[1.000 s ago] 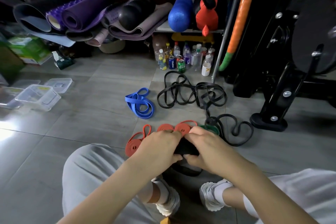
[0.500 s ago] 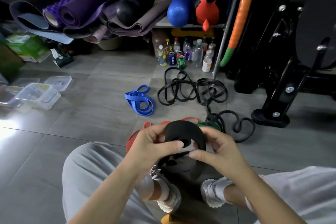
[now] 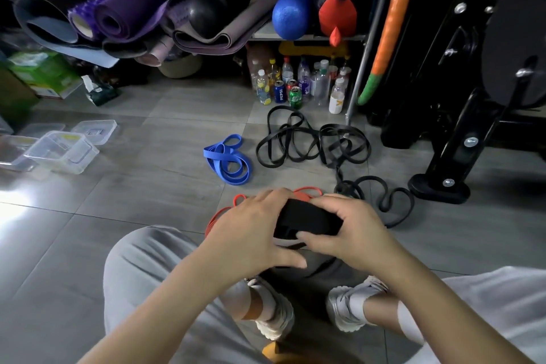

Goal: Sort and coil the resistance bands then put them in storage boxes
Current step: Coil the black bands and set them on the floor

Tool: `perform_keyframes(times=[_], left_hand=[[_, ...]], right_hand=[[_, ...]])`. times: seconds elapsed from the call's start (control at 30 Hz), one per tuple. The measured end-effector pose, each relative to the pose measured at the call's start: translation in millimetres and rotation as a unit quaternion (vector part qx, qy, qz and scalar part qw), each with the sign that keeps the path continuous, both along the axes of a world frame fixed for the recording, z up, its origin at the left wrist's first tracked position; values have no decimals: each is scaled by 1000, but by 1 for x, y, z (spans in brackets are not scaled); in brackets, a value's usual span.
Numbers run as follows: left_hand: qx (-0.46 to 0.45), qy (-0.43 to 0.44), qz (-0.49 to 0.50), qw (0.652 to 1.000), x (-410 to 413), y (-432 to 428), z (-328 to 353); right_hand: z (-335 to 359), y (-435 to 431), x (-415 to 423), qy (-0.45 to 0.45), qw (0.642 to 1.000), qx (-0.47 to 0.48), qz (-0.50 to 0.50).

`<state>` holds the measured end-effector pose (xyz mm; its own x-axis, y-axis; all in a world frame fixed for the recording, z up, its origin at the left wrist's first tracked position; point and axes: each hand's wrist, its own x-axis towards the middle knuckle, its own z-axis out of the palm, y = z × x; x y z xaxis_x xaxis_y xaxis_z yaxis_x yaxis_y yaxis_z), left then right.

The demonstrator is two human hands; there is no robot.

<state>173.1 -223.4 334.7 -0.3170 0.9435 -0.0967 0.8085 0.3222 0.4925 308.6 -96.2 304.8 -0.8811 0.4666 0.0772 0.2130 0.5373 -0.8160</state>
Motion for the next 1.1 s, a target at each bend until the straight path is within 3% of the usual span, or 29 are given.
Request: perform_keyframes(times=[0.07, 0.17, 0.27, 0.43, 0.57, 0.63, 0.77, 0.97, 1.03, 1.1], left_hand=[[-37, 100, 11, 994, -3, 4, 8], [-40, 99, -2, 994, -6, 9, 11], [-41, 56, -3, 998, -5, 10, 7], [-63, 10, 25, 998, -8, 8, -11], [-16, -155, 50, 987, -17, 3, -13], [22, -263, 60, 963, -22, -1, -10], [103, -452, 78, 883, -14, -1, -12], [192, -572, 105, 791, 4, 2, -31], [198, -559, 120, 796, 6, 3, -33], [185, -464, 107, 860, 1, 1, -27]], right_hand=[[5, 0, -3, -15, 998, 56, 39], [11, -1, -8, -9, 994, 87, 67], [13, 0, -8, -23, 996, 62, 60], [14, 8, -8, -8, 993, -119, 0], [16, 16, -5, 11, 987, -160, 0], [12, 18, -2, 23, 982, -189, -7], [0, 4, -1, 72, 966, -249, -22], [-15, -10, -2, 105, 962, -248, -29], [-15, -8, -2, 101, 965, -241, -22], [-14, -5, -2, 68, 977, -202, -17]])
